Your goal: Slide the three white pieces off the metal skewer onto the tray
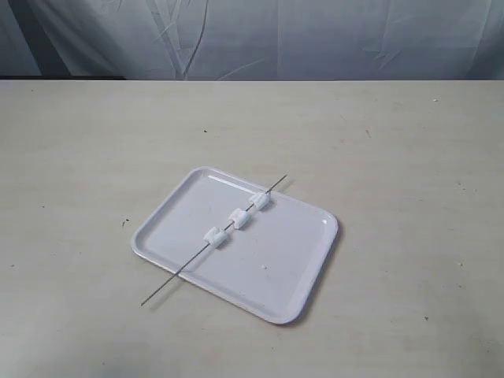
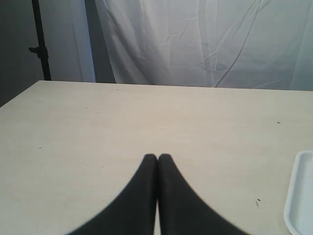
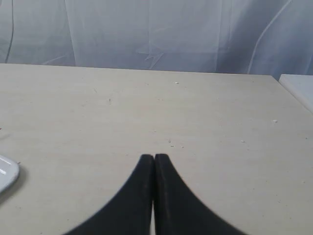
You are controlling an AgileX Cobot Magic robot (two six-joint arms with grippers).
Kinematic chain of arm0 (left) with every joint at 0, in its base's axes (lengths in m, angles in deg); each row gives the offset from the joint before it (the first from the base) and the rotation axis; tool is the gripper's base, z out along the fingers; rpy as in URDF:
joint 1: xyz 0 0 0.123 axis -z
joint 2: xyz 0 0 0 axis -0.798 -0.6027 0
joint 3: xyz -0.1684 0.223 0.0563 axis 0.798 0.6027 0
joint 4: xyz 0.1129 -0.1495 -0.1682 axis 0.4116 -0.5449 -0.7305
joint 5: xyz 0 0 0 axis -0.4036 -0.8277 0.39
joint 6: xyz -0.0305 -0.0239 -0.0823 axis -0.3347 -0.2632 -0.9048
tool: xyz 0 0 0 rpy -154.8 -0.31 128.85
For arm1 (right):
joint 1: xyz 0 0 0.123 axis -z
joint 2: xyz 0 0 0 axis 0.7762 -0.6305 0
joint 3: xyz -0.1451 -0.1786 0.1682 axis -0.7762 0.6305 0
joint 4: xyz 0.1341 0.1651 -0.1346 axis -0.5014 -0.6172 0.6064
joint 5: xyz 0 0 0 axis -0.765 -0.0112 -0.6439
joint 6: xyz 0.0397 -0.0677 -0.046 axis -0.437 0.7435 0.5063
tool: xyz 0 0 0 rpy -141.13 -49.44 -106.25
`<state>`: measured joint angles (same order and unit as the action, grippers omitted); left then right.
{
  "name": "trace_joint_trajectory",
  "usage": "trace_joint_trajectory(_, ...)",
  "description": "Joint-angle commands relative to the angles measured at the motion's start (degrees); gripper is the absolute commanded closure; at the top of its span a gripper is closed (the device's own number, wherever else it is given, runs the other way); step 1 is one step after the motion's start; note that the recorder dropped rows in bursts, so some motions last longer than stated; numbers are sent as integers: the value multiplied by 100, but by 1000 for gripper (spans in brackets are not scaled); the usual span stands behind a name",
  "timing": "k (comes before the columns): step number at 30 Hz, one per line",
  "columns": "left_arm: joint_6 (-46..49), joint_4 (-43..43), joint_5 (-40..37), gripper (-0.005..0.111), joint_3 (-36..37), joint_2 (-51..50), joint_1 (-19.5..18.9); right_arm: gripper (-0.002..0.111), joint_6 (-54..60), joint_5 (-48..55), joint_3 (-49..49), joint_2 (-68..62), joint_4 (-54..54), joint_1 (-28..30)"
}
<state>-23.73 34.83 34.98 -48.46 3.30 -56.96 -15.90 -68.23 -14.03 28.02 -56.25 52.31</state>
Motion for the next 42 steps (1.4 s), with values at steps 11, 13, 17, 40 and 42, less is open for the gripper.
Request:
trace_joint_trajectory(11,-9,0,39,107,13,30,28,109,12,-41,9,36,-26,26)
trace_joint_trajectory(13,-9,0,39,107,13,30,28,109,12,-41,9,36,-26,26)
trace_joint_trajectory(17,-9,0,39,107,13,30,28,109,12,-41,9,36,-26,26)
trace_joint_trajectory(40,-9,0,39,107,13,30,28,109,12,-52,9,36,-26,26)
trace_joint_trajectory(42,-9,235,37,107,13,30,28,109,12,-52,9,36,-26,26)
